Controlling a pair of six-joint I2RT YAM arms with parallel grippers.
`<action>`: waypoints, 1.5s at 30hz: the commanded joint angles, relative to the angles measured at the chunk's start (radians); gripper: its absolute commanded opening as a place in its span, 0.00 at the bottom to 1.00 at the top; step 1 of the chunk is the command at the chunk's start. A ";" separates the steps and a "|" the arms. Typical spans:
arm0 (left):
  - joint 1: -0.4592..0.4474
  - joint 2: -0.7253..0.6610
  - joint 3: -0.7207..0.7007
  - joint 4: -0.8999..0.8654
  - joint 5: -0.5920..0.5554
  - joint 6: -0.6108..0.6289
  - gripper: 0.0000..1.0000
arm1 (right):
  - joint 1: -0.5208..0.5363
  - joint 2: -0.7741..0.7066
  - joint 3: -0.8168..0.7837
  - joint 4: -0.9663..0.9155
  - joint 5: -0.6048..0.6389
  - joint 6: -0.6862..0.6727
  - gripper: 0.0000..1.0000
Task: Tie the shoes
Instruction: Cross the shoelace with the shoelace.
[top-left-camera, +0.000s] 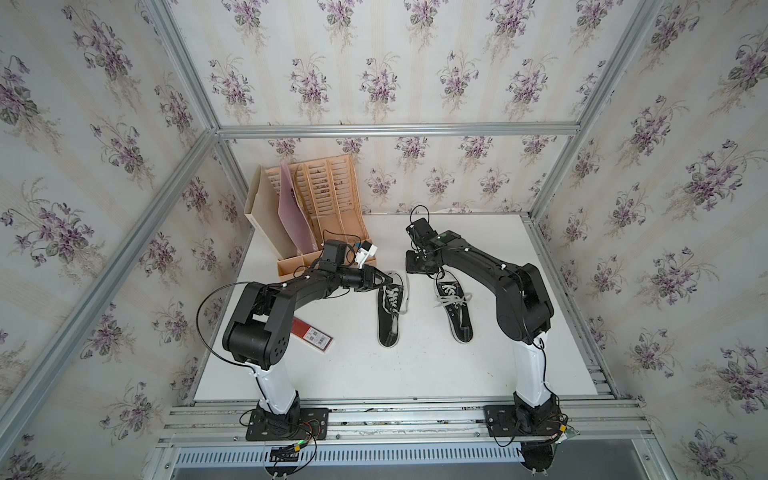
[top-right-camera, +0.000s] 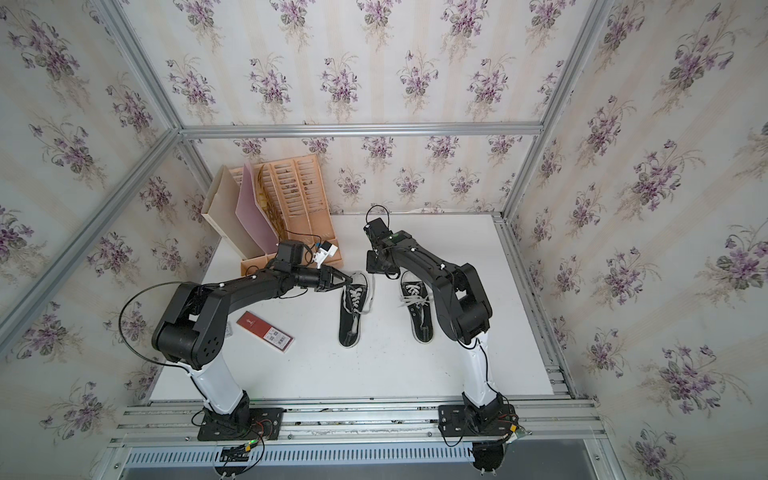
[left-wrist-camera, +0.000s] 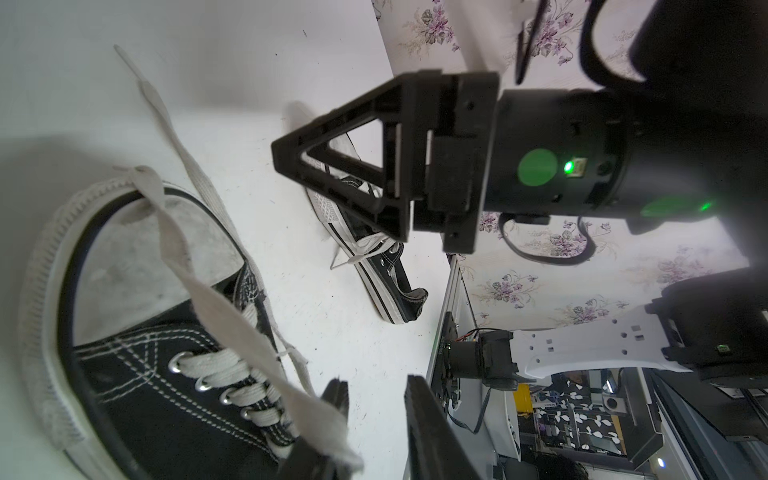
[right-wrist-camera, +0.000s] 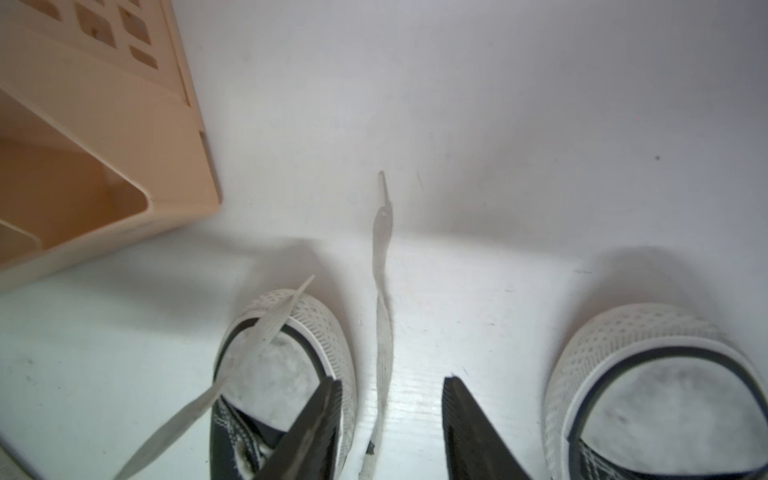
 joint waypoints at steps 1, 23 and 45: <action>0.001 -0.007 0.009 -0.012 0.014 0.021 0.32 | 0.009 0.032 0.001 -0.011 0.005 -0.010 0.42; -0.004 -0.019 0.030 -0.118 0.002 0.140 0.32 | 0.039 -0.101 -0.132 0.089 -0.063 -0.045 0.00; -0.054 0.067 0.087 -0.179 0.045 0.270 0.35 | 0.072 -0.246 -0.137 0.203 -0.339 0.165 0.00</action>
